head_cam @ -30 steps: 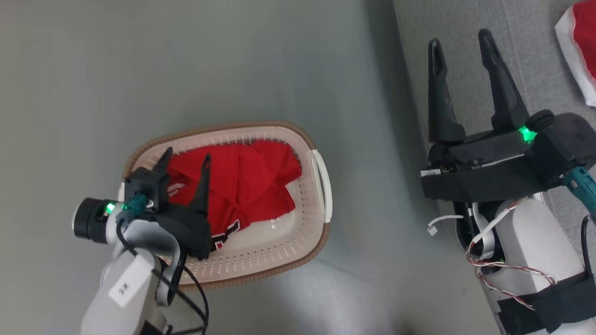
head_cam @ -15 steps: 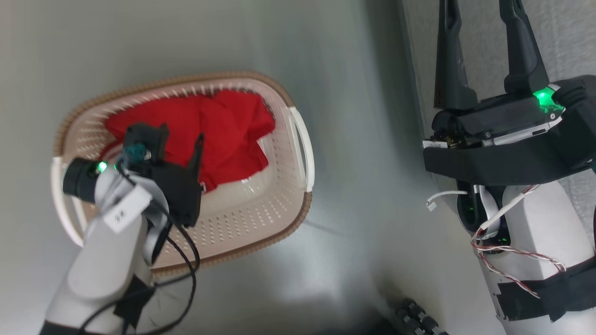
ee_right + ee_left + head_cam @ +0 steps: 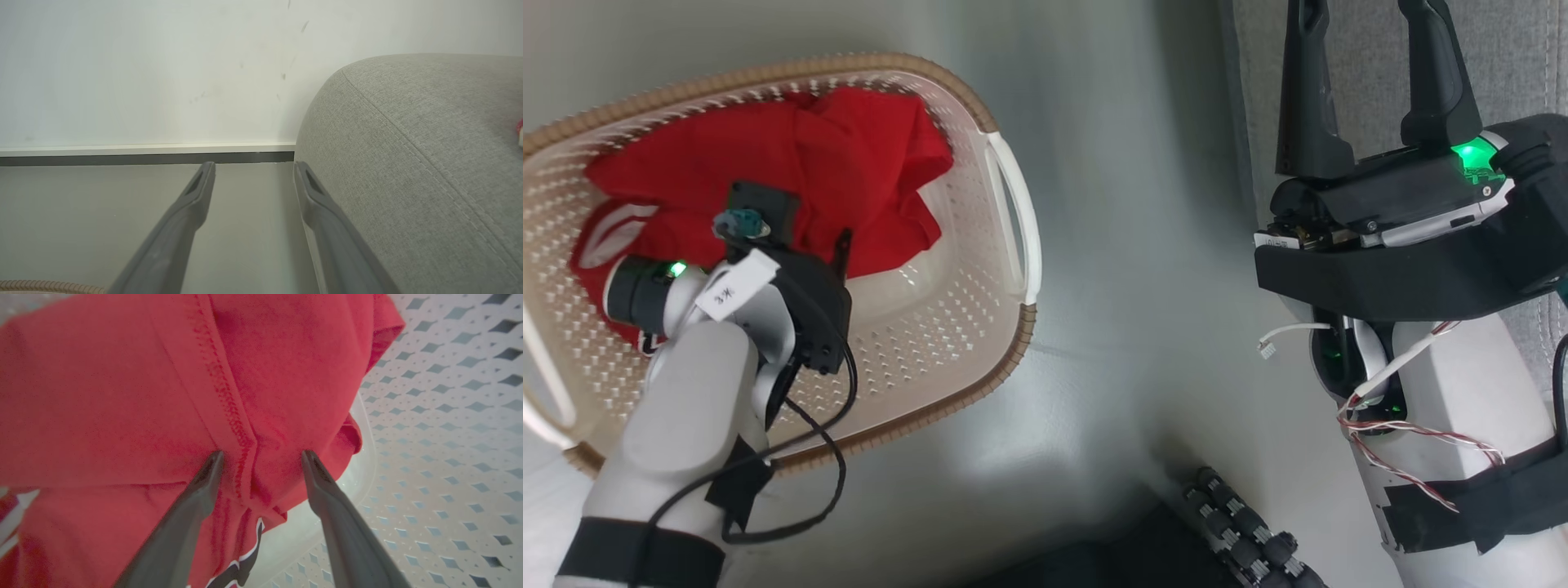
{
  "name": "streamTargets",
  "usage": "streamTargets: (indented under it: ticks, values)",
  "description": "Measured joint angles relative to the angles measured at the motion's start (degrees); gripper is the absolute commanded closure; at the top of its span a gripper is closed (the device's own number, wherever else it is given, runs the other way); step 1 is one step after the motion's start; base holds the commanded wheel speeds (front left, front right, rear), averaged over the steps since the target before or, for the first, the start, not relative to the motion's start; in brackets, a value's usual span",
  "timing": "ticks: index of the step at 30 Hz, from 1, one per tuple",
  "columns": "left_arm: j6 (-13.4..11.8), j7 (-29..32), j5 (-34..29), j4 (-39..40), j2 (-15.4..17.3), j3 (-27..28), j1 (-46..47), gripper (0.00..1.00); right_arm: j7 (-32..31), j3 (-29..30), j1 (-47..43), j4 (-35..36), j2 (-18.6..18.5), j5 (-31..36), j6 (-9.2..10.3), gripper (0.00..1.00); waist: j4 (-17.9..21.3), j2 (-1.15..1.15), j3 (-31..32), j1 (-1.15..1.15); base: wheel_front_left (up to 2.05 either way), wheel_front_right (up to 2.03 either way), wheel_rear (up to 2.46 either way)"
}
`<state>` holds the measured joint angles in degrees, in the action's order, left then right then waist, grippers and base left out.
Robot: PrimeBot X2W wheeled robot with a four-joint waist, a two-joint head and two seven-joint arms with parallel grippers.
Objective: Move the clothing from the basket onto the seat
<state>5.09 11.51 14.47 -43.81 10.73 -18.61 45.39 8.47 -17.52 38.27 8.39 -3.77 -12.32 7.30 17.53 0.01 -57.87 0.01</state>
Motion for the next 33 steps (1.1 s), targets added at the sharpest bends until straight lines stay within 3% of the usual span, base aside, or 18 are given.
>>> streamTargets:
  ticks: [7, 8, 9, 10, 11, 27, 33]
  values:
    - [-0.85, 0.59, 0.15, -4.78, -0.05, 1.13, 2.29, 0.0, 1.18, -0.63, 0.04, -1.16, 0.19, 0.0, 0.0, 0.0, 1.02, 0.0, -1.66, 0.0, 0.0, 0.0, 0.0]
    - [-1.15, 0.87, 0.15, -5.47, -0.11, 1.23, 2.63, 0.36, 1.21, -0.7, 0.04, -1.27, 0.2, 0.0, 0.0, 0.0, 1.09, 0.0, -1.75, 0.0, 0.0, 0.0, 0.0]
    - [-1.4, 1.0, 0.14, -5.95, -0.15, 1.31, 2.87, 0.6, 1.26, -0.81, 0.09, -1.38, 0.21, 0.0, 0.0, 0.0, 1.13, 0.0, -1.8, 0.0, 0.0, 0.0, 0.0]
    - [-1.75, 0.99, 0.14, -6.33, -0.22, 1.37, 3.05, 0.96, 1.31, -0.93, 0.18, -1.46, 0.23, -0.01, 0.0, 0.0, 1.15, 0.0, -1.83, -0.01, 0.0, 0.0, 0.0]
    - [-2.1, 0.99, 0.14, -6.91, -0.34, 1.42, 3.41, 1.0, 1.6, -0.99, 0.26, -1.57, 0.24, 0.0, 0.0, 0.0, 1.15, 0.0, -1.83, -0.01, 0.0, 0.0, 0.0]
    - [-2.47, -6.71, 0.1, -11.01, -3.24, 0.97, 4.6, 1.0, 3.22, -1.58, 1.14, -6.34, 0.24, 0.35, -0.01, 0.0, -1.2, -0.01, 2.02, -0.01, 0.0, 0.0, 0.0]
    - [-1.42, -11.17, 0.71, -11.32, -4.0, 1.43, 4.43, 1.0, 3.31, -1.99, 1.13, -8.75, -0.27, 1.04, -0.24, 0.0, -2.88, -0.01, 5.1, -0.01, 0.0, 0.0, 0.0]
